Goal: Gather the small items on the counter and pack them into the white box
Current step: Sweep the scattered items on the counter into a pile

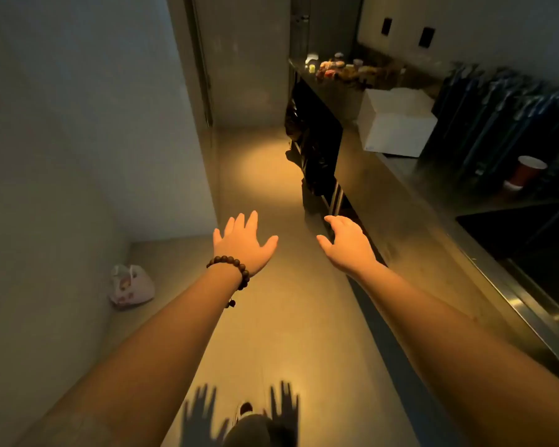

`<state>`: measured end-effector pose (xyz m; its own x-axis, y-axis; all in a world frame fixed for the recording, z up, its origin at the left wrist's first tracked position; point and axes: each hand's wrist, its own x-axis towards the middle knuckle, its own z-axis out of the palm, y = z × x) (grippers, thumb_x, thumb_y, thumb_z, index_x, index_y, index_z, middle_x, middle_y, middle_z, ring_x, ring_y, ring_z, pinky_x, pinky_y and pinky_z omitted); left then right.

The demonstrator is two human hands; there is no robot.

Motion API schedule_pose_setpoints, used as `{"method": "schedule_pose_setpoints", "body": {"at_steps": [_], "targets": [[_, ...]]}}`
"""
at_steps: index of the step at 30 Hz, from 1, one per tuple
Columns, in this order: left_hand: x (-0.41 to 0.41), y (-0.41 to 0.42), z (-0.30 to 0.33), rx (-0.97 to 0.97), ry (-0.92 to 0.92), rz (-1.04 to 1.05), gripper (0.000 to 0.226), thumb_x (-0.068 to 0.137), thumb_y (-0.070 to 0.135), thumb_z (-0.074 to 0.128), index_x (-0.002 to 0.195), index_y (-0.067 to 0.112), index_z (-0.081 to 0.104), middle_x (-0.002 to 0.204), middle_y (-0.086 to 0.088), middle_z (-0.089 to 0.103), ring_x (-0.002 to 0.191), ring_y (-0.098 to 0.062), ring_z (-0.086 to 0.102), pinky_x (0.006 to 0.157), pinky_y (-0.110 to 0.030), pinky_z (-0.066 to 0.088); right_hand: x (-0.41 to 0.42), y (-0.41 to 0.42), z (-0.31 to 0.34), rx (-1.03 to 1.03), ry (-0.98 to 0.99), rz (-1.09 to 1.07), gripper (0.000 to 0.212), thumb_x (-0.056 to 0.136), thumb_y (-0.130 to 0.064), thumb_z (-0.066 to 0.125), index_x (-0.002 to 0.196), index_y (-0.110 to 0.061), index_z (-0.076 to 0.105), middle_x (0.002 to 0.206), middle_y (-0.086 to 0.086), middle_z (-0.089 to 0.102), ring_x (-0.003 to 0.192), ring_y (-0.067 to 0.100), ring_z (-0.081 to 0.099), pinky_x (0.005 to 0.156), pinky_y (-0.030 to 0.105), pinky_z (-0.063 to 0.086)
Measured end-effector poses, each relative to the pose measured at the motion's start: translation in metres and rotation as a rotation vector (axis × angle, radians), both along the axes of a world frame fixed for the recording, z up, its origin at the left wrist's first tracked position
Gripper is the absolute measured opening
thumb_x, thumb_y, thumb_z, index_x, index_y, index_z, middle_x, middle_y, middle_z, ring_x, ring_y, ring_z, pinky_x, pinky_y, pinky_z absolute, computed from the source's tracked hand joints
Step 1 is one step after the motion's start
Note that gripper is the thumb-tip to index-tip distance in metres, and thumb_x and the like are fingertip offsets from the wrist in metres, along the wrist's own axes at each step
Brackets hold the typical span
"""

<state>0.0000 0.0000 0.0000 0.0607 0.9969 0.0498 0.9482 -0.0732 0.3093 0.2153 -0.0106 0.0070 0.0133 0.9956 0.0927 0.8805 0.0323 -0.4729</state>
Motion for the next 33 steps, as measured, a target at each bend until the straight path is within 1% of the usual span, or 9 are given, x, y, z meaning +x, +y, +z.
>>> {"method": "schedule_pose_setpoints", "body": {"at_steps": [5,11,16,22,25,28,33], "targets": [[-0.002,0.076,-0.021,-0.009,0.039,0.024,0.076,0.085,0.066,0.027,0.147,0.024,0.015,0.154,-0.005,0.02,0.141,-0.023,0.013,0.112,-0.053,0.012,0.001,0.078,-0.02,-0.024,-0.014,0.003,0.055,0.095,-0.036,0.05,0.144,-0.015,0.037,0.148,0.009,0.04,0.138,0.026,0.032,0.112,0.042,0.031],[-0.018,0.218,-0.034,-0.044,0.05,0.025,0.076,0.084,0.065,0.028,0.147,0.024,0.014,0.154,-0.006,0.019,0.142,-0.025,0.012,0.111,-0.052,0.011,-0.016,0.222,-0.035,-0.069,-0.008,0.008,0.055,0.095,-0.036,0.049,0.145,-0.017,0.035,0.151,0.009,0.035,0.141,0.026,0.027,0.113,0.042,0.027],[-0.028,0.336,-0.025,-0.098,0.058,0.012,0.077,0.085,0.064,0.03,0.147,0.023,0.01,0.154,-0.007,0.017,0.142,-0.025,0.011,0.111,-0.052,0.01,-0.032,0.34,-0.027,-0.092,0.008,0.004,0.055,0.095,-0.035,0.05,0.144,-0.014,0.037,0.148,0.01,0.038,0.138,0.026,0.031,0.111,0.041,0.03],[-0.023,0.452,-0.026,-0.136,0.058,-0.014,0.078,0.085,0.064,0.032,0.147,0.022,0.011,0.154,-0.008,0.017,0.142,-0.025,0.011,0.112,-0.051,0.013,-0.024,0.45,-0.025,-0.105,0.017,-0.041,0.055,0.094,-0.036,0.051,0.143,-0.015,0.039,0.147,0.009,0.039,0.135,0.027,0.036,0.108,0.042,0.034],[-0.016,0.509,-0.033,-0.151,0.036,-0.018,0.078,0.085,0.064,0.033,0.147,0.022,0.011,0.154,-0.009,0.017,0.141,-0.026,0.013,0.112,-0.05,0.014,-0.017,0.509,-0.03,-0.117,0.01,-0.038,0.055,0.094,-0.035,0.051,0.143,-0.014,0.038,0.147,0.011,0.039,0.133,0.029,0.037,0.106,0.043,0.035],[-0.009,0.573,-0.041,-0.148,-0.007,-0.002,0.079,0.085,0.063,0.036,0.148,0.024,0.007,0.155,-0.008,0.013,0.141,-0.026,0.014,0.11,-0.049,0.016,-0.012,0.574,-0.044,-0.127,0.01,-0.026,0.055,0.094,-0.035,0.051,0.143,-0.015,0.038,0.147,0.012,0.039,0.134,0.03,0.036,0.108,0.045,0.035],[0.016,0.7,-0.046,-0.107,0.013,0.011,0.079,0.086,0.062,0.035,0.148,0.025,0.004,0.156,-0.007,0.012,0.141,-0.025,0.012,0.113,-0.049,0.013,0.001,0.701,-0.061,-0.102,0.031,-0.018,0.054,0.094,-0.037,0.051,0.142,-0.015,0.04,0.146,0.01,0.04,0.132,0.029,0.039,0.107,0.045,0.038]]}}
